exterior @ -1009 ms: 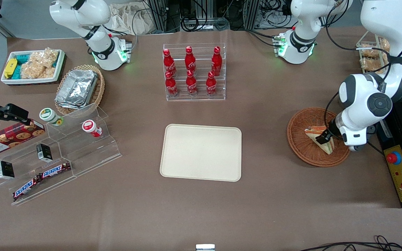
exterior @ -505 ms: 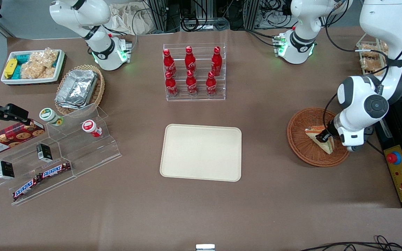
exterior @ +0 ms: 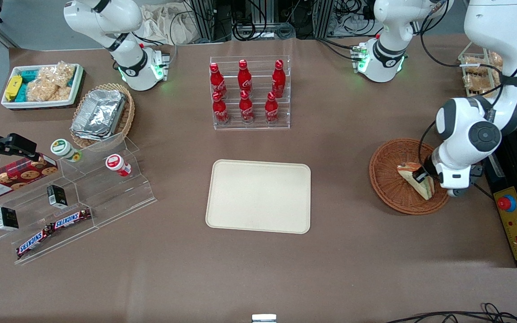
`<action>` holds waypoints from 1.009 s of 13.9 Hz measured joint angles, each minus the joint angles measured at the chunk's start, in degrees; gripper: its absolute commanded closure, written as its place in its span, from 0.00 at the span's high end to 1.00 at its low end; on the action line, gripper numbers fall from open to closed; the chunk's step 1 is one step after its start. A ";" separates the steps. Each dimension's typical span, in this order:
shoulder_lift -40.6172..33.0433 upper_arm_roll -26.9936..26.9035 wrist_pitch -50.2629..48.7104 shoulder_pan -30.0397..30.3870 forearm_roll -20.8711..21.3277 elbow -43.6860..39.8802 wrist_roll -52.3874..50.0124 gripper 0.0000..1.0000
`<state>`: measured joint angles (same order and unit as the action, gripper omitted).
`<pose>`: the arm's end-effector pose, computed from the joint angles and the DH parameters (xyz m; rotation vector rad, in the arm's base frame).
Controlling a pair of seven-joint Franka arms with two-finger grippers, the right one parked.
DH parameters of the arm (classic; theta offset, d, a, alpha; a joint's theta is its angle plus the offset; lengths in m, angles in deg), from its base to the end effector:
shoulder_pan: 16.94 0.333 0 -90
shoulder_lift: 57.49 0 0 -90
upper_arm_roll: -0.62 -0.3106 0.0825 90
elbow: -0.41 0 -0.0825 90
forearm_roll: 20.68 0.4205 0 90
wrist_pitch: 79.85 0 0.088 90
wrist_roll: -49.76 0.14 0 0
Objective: Place sandwich from basket to tray
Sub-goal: 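Close the left gripper on the sandwich and lift it from the basket, then carry the sandwich with the left gripper over to the beige tray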
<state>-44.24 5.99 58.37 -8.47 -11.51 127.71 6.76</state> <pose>0.5640 0.0335 0.2014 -2.8734 -1.0248 0.0120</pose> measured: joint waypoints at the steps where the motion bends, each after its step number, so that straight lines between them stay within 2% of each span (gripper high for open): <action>1: -0.54 -0.17 -0.25 0.94 0.01 -0.65 3.40 0.00; 3: -1.89 -0.31 -5.37 1.79 0.00 -3.65 8.48 0.00; 7: -3.66 2.20 -26.66 0.95 -0.12 -17.33 13.16 0.00; 10: -3.38 8.64 -37.22 -0.03 -0.81 -26.44 13.42 0.00; 14: 1.90 19.60 -39.90 -0.94 -2.60 -33.10 13.31 0.00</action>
<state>-42.34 25.59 18.47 -9.42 -14.11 94.60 20.07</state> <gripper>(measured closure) 0.833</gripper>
